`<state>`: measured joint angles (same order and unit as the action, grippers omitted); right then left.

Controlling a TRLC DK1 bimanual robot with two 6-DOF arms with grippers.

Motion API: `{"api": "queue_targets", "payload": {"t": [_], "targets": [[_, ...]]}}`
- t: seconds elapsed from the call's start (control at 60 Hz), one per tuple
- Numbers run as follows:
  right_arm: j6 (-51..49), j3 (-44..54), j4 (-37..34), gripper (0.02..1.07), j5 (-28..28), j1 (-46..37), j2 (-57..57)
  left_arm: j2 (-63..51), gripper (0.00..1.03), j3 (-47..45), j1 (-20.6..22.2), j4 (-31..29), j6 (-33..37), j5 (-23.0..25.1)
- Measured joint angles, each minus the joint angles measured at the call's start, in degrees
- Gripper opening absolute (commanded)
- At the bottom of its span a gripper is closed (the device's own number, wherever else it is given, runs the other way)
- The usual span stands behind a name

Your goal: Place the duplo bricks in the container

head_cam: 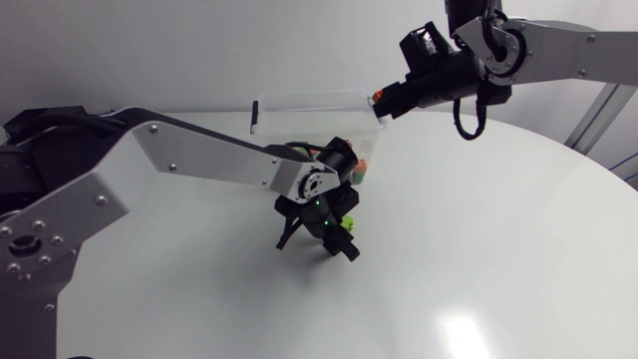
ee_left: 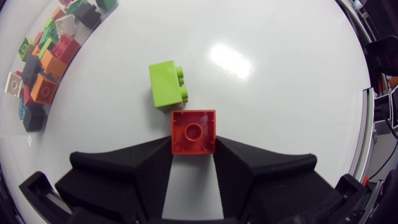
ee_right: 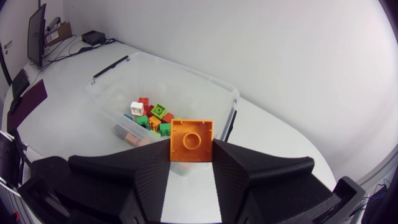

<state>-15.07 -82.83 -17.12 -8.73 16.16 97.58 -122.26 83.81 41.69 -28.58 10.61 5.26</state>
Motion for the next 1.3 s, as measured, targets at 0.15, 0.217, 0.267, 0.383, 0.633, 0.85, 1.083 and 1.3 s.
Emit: {"api": "queue_targets", "payload": {"t": [0.15,0.217,0.267,0.383,0.633,0.85,1.083,1.3], "targets": [[0.13,-4.04,3.23,0.51,-1.11,0.42,5.14,3.78,0.31,-3.82,-0.07,-0.02,1.20,0.04],[0.17,-5.90,4.42,0.66,-1.49,0.76,7.63,5.79,0.31,-5.29,-0.20,-0.35,1.66,0.13],[0.17,-7.48,5.33,0.81,-1.55,1.16,9.70,7.50,0.31,-6.36,-0.46,-0.81,1.95,0.46],[0.11,-11.63,5.57,0.96,-1.49,2.19,14.58,11.69,0.31,-8.17,-1.51,-2.32,2.97,1.16],[-0.17,-10.32,5.09,0.97,-1.57,1.99,14.05,23.06,0.31,-8.55,-7.19,-5.18,6.19,4.42],[-2.16,2.51,3.32,0.96,-2.49,1.44,0.46,26.43,0.32,-5.01,-12.66,-5.40,8.79,7.45],[-3.96,15.30,2.34,0.96,-3.08,5.09,-6.75,24.85,0.33,1.88,-15.89,-1.22,9.14,9.51],[-4.52,21.46,1.92,0.96,-2.64,9.55,-6.32,18.86,0.34,9.38,-18.18,2.86,9.11,9.53]]}}
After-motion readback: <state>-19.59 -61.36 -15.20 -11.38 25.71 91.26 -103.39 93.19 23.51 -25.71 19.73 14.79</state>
